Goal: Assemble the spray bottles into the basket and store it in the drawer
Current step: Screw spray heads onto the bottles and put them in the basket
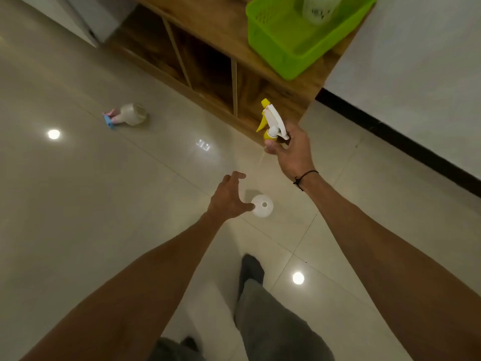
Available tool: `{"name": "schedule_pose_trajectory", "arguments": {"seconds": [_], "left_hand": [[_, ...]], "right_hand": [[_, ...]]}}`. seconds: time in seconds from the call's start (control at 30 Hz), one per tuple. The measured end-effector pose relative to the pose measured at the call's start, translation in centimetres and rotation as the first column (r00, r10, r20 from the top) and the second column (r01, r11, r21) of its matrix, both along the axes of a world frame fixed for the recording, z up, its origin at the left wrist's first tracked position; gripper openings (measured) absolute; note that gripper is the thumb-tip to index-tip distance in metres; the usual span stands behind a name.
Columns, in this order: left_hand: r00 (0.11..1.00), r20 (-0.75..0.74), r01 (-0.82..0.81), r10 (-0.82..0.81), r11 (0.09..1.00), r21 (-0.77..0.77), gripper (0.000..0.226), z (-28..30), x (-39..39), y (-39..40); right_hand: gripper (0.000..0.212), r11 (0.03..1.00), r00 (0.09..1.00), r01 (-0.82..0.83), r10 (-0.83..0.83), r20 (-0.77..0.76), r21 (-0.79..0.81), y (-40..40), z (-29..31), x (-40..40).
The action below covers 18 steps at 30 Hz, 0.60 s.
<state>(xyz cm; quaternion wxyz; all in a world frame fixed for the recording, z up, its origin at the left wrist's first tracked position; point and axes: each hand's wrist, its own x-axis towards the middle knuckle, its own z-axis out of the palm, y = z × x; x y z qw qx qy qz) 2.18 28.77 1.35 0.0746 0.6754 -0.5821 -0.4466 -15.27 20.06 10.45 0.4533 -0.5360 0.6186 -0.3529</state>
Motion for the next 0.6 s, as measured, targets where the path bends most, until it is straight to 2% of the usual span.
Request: {"name": "schedule_pose_trajectory", "arguments": {"seconds": [0.17, 0.33, 0.47, 0.6], "left_hand": [[0.991, 0.026, 0.131, -0.130, 0.990, -0.043, 0.116, -10.5, -1.0, 3.1], [0.993, 0.015, 0.120, -0.119, 0.987, -0.109, 0.121, -20.7, -2.7, 3.8], [0.993, -0.014, 0.115, -0.119, 0.978, -0.174, 0.109, -23.7, -3.6, 3.5], [0.980, -0.041, 0.184, -0.197, 0.959, -0.217, 0.106, -26.3, -3.7, 1.5]], "right_hand": [[0.034, 0.999, 0.999, 0.022, -0.021, 0.037, -0.042, 2.1, -8.8, -0.6], [0.037, 0.991, 0.998, 0.042, -0.036, 0.049, -0.130, 3.5, -17.7, -1.0], [0.034, 0.986, 0.998, 0.011, 0.000, 0.068, -0.168, 3.8, -19.2, -0.8], [0.045, 0.972, 0.998, -0.009, 0.024, 0.062, -0.233, 3.2, -21.0, -0.6]]}}
